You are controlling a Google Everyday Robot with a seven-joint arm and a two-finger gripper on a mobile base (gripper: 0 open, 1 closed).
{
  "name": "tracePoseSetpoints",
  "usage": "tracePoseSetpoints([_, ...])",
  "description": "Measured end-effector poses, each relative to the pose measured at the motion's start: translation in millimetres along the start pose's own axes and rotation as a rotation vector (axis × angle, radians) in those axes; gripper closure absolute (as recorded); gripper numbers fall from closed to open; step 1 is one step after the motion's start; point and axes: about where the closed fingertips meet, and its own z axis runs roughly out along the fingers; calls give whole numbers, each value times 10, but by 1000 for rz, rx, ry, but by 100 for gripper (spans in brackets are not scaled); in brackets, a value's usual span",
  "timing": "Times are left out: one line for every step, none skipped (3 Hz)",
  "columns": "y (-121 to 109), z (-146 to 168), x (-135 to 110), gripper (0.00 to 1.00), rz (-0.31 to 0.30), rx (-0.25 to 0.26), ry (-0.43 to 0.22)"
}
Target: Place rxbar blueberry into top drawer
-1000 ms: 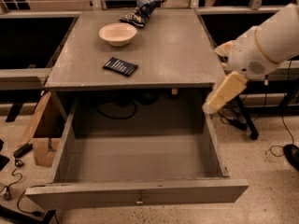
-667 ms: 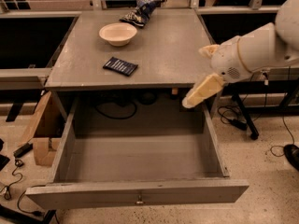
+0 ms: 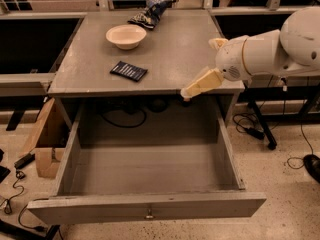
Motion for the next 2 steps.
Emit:
tracePoseSetpoints([-73,262,-60,0,28,-44,-36])
tracePoseSetpoints([-286,891,-143,0,107,-109,-79])
